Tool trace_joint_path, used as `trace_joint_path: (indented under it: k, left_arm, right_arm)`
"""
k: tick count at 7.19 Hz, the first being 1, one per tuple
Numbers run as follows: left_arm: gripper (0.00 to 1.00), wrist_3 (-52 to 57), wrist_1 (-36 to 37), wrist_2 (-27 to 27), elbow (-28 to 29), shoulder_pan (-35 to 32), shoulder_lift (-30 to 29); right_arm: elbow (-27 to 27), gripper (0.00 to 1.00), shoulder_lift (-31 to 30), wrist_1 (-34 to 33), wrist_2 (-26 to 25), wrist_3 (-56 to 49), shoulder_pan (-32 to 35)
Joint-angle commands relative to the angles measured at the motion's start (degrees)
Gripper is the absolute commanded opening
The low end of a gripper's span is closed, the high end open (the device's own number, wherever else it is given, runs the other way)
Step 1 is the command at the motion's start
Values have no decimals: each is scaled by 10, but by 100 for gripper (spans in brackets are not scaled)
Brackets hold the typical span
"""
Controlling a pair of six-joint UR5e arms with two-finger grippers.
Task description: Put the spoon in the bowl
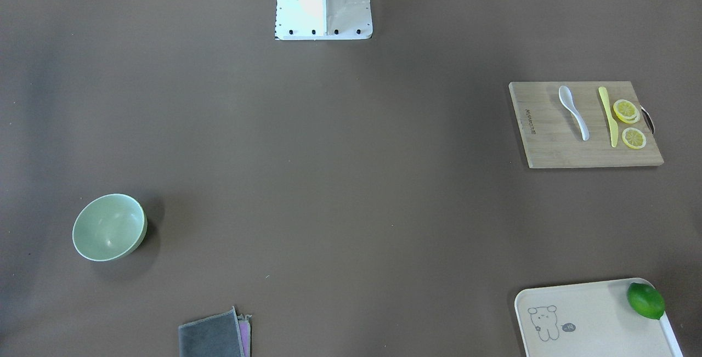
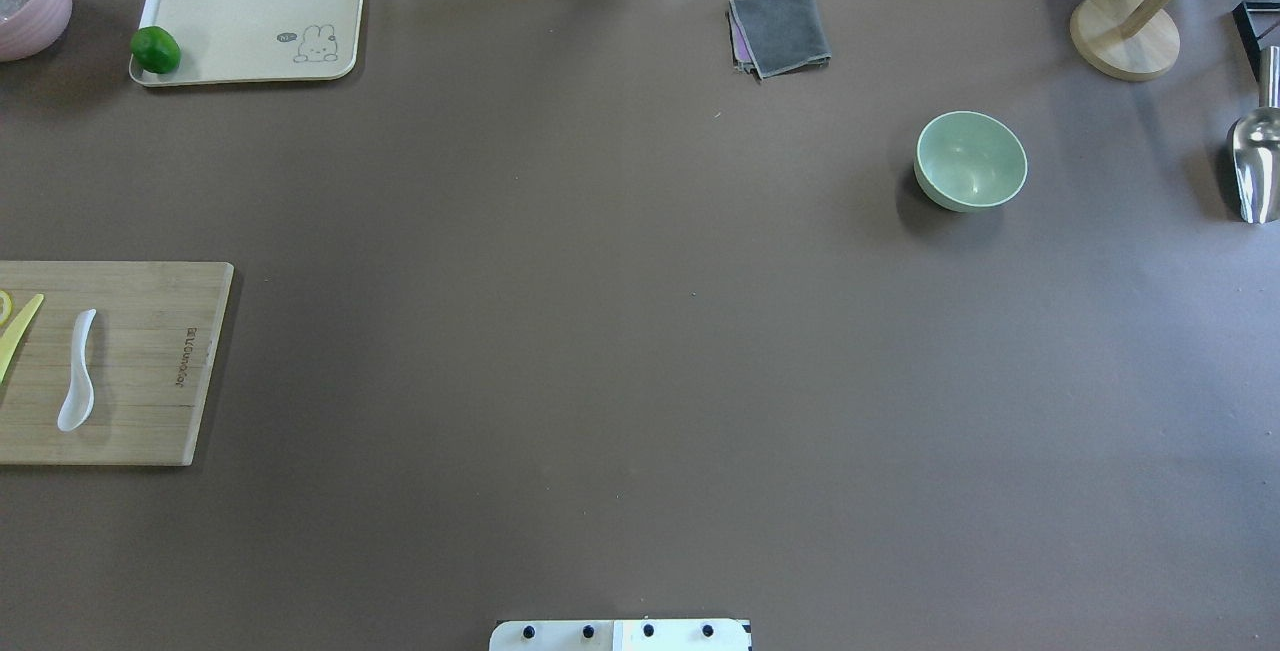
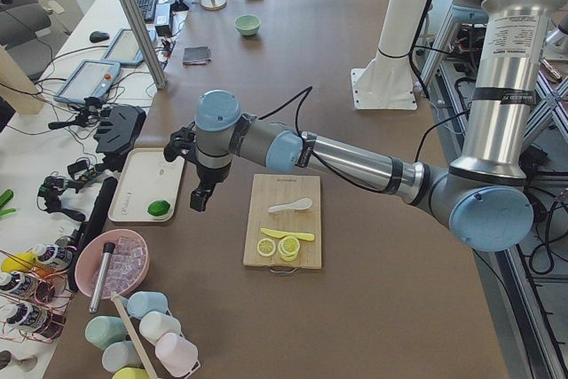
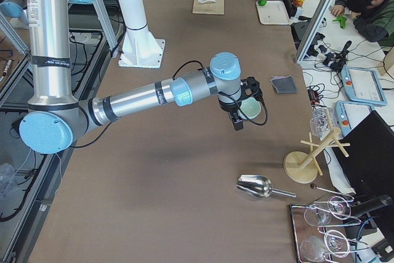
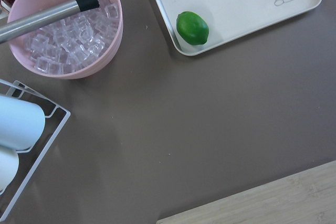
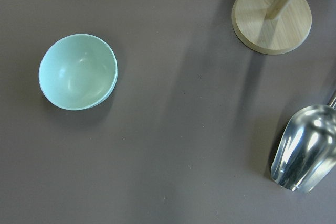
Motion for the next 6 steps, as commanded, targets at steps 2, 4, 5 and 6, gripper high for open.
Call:
trace_joint_path:
  k: [2, 4, 5, 6]
  left_arm:
    - [98, -43, -68, 2, 26, 31, -7]
    - [98, -53, -79, 2, 27, 41, -6]
    - [98, -53, -79, 2, 27, 41, -6]
    - [98, -53, -79, 2, 27, 42, -5]
  right_arm:
    - [-49, 100, 64, 57, -88, 276, -135]
    - [-167, 98, 87, 263, -146, 442, -218]
    - [-221, 97, 109, 310, -185, 493, -245]
    - [-238, 94, 120, 317, -214, 524, -260]
